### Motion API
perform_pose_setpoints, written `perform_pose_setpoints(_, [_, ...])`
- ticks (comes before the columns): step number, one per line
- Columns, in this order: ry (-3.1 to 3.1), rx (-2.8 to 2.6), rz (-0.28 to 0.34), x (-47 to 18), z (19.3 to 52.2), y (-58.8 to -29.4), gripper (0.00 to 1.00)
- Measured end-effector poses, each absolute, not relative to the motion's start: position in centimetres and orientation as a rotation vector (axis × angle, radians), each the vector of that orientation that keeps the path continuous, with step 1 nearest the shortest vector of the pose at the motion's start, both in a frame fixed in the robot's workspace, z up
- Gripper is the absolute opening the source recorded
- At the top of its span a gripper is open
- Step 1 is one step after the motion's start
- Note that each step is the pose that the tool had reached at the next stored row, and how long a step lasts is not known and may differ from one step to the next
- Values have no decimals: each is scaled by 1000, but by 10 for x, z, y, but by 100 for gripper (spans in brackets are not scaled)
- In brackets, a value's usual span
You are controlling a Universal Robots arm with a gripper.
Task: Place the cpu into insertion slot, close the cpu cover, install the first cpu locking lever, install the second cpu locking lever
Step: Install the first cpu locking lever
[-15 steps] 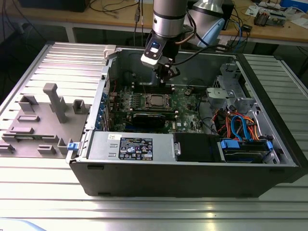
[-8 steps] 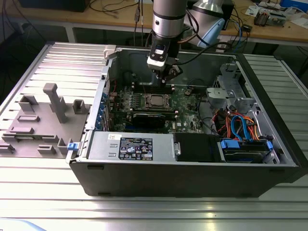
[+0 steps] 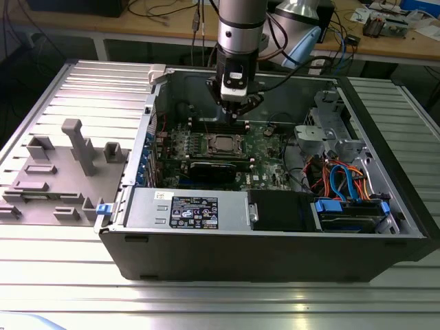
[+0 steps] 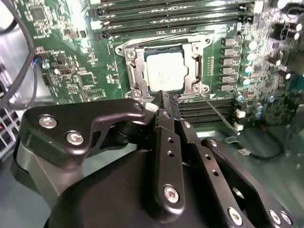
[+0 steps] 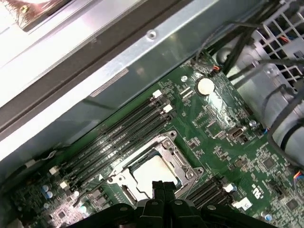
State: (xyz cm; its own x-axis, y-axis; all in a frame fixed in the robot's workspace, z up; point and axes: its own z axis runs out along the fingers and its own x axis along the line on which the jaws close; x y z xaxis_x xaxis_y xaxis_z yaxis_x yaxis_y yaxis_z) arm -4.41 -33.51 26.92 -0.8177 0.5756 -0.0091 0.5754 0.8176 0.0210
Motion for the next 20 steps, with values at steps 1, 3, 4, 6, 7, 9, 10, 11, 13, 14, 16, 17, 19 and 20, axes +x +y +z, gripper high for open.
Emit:
perform_pose_setpoints(1, [2992,908,28,-44,269,-335,11])
perform_pose_setpoints(3, [3009,854,30,-44,269,-335,11])
perform_pose_setpoints(4, [3015,831,31,-44,269,-335,11])
perform_pose_setpoints(6, [3022,806,32,-45,269,-335,11])
perform_pose_setpoints(7, [3028,786,33,-45,269,-335,11])
perform_pose_setpoints(9, [3035,760,34,-45,269,-335,11])
perform_pose_setpoints(10, [3038,748,34,-45,269,-335,11])
perform_pose_setpoints(11, [3040,740,35,-45,269,-335,11])
perform_pose_setpoints(13, [3042,733,35,-46,269,-335,11])
perform_pose_setpoints(14, [3042,733,35,-46,269,-335,11])
perform_pose_setpoints(16, [3042,733,35,-46,269,-335,11])
perform_pose_setpoints(17, [3042,733,35,-46,269,-335,11])
perform_pose_setpoints(19, [3042,733,35,-46,269,-335,11])
perform_pose_setpoints(20, [3042,733,36,-46,269,-335,11])
